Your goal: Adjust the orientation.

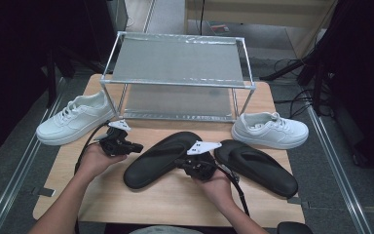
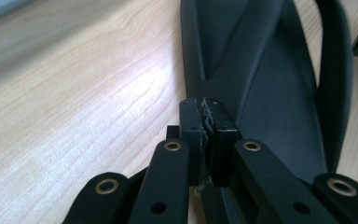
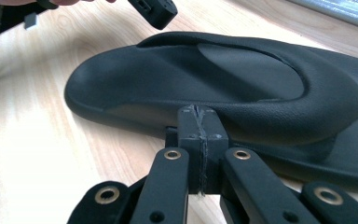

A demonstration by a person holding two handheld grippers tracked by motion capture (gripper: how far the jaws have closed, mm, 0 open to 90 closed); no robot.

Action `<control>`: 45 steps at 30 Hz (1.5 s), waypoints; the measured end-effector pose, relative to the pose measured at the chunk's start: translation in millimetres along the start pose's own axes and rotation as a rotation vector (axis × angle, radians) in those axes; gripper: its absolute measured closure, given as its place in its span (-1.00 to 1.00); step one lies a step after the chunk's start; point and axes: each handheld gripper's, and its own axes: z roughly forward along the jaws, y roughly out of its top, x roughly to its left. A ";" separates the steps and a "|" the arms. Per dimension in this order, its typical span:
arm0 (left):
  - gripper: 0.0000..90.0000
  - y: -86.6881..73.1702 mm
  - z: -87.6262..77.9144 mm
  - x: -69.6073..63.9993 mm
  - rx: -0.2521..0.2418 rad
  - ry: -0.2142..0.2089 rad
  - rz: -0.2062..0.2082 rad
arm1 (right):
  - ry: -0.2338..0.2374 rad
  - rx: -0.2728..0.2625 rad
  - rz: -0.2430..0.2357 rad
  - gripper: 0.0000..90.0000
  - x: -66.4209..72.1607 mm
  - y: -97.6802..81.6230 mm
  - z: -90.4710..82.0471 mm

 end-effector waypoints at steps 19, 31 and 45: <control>0.94 -6.0 6.3 -2.2 0.017 -0.024 -0.009 | -0.001 0.022 -0.006 1.00 -4.2 3.2 7.2; 0.95 -8.8 6.3 -10.8 0.021 -0.024 0.007 | -0.001 0.023 0.008 1.00 -11.7 4.7 6.8; 0.96 -11.7 9.6 -31.5 0.045 -0.054 0.048 | -0.028 0.018 0.042 0.96 -23.0 7.9 5.3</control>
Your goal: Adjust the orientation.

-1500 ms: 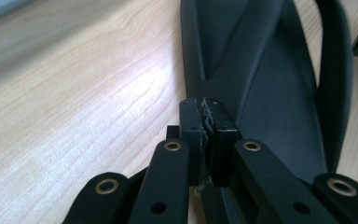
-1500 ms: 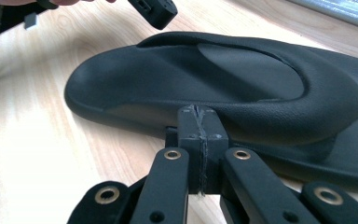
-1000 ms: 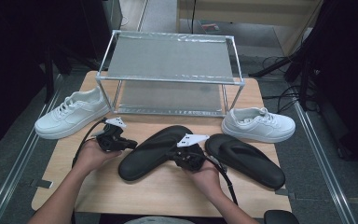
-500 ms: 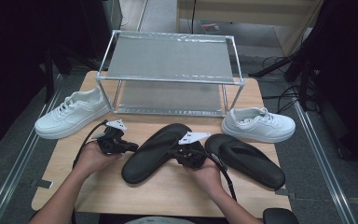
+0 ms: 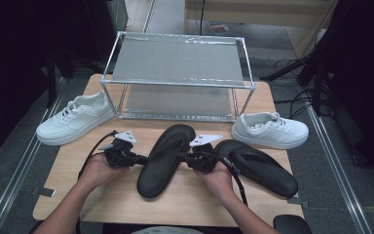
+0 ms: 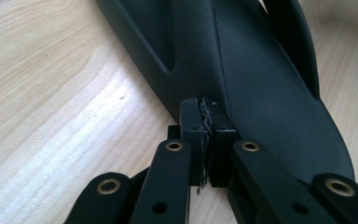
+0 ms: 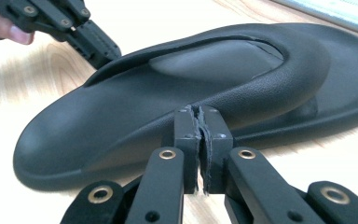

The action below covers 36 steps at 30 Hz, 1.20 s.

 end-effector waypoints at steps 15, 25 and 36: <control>0.95 -0.6 7.9 -14.8 0.002 -0.059 -0.011 | -0.019 -0.002 0.040 1.00 -10.1 3.8 -0.7; 0.93 0.0 10.7 -18.2 0.006 -0.079 -0.019 | -0.023 -0.002 0.062 1.00 -13.2 4.8 -1.0; 0.71 2.9 7.1 -17.5 0.013 -0.074 0.002 | -0.035 0.003 0.053 0.96 -13.7 6.8 -3.7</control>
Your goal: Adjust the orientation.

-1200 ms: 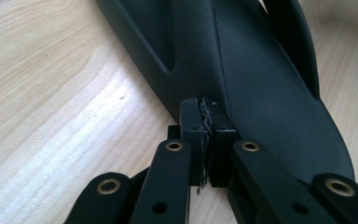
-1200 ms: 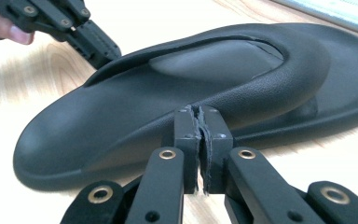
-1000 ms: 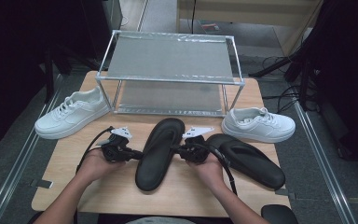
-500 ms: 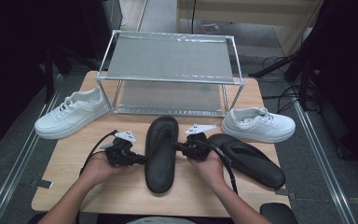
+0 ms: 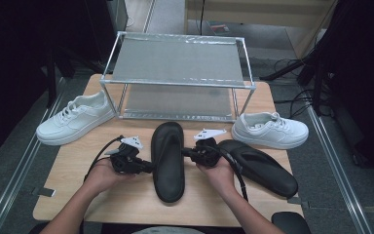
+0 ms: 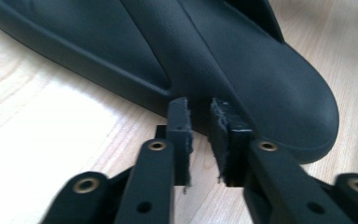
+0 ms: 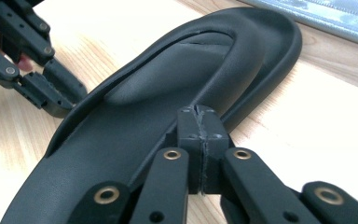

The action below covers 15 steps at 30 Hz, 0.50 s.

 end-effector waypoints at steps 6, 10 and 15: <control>0.29 0.6 -13.8 1.6 -0.033 0.037 -0.022 | -0.001 -0.020 -0.022 0.52 -1.3 3.4 -5.3; 0.05 0.5 -20.4 3.4 -0.073 0.053 -0.026 | -0.004 -0.047 -0.040 0.27 -3.7 4.3 -11.4; -0.12 2.2 -23.3 4.7 -0.094 0.064 -0.017 | -0.009 -0.080 -0.051 0.17 -7.0 3.0 -20.6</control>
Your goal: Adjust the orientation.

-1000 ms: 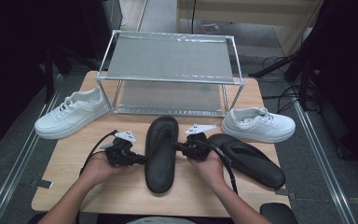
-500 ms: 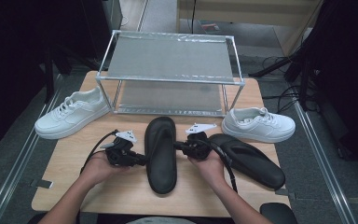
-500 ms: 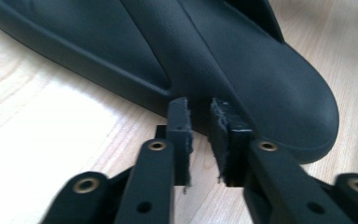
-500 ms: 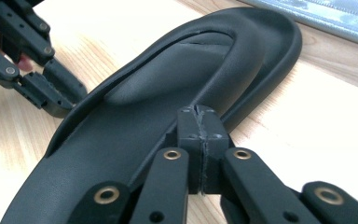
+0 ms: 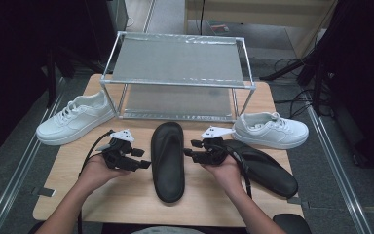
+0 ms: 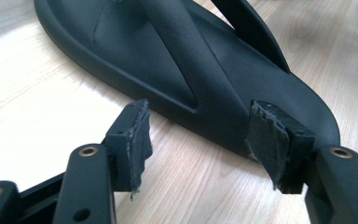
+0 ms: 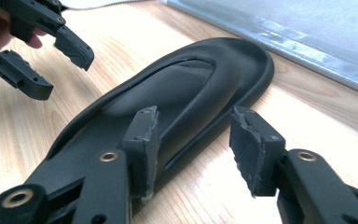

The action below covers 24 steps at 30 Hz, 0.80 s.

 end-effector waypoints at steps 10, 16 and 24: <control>-0.16 8.4 2.2 -3.8 -0.011 0.013 0.044 | 0.003 0.032 0.022 0.10 -2.4 -3.1 -13.9; -0.17 12.7 6.1 -2.8 -0.009 0.009 0.058 | 0.007 0.022 0.028 0.10 -6.9 -5.9 -31.3; -0.17 14.9 8.3 8.1 -0.055 -0.034 0.002 | -0.018 -0.002 0.019 0.11 -17.7 -11.5 -64.7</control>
